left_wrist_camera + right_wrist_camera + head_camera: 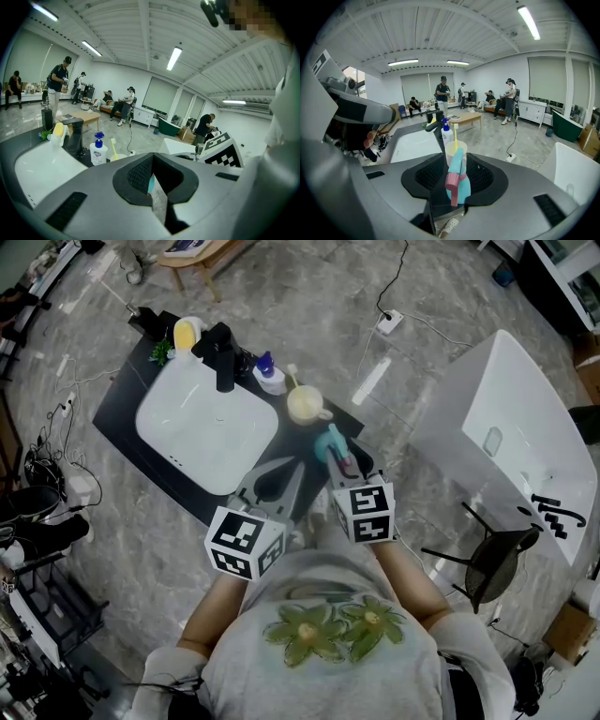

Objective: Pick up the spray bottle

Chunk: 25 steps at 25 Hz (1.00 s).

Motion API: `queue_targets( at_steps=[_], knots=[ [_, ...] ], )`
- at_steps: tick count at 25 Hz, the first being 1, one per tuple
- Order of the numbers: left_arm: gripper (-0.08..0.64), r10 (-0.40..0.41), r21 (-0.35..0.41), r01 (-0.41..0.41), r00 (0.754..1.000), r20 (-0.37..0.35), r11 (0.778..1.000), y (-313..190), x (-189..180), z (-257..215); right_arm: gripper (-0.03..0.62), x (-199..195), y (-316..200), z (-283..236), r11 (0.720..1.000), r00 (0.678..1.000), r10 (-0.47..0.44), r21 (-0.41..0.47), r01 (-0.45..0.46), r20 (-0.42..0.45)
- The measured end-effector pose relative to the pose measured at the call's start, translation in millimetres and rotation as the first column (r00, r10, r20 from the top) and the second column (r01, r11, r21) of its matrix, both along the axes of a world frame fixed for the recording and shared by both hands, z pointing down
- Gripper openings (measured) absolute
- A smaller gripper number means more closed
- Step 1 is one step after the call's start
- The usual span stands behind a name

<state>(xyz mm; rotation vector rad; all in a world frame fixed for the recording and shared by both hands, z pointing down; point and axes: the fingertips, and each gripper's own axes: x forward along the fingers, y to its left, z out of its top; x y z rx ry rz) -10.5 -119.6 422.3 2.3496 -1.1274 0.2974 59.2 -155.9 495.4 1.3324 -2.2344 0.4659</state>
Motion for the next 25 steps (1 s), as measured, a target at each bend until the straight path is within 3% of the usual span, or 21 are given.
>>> queue_targets(
  at_steps=[25],
  knots=[
    [0.009,-0.012,-0.017,0.013,1.0,0.002,1.0,-5.9,-3.9,5.8,0.133,-1.7,-5.3,22.6,0.999,0.999,-0.016,-0.036,0.015,-0.035]
  ],
)
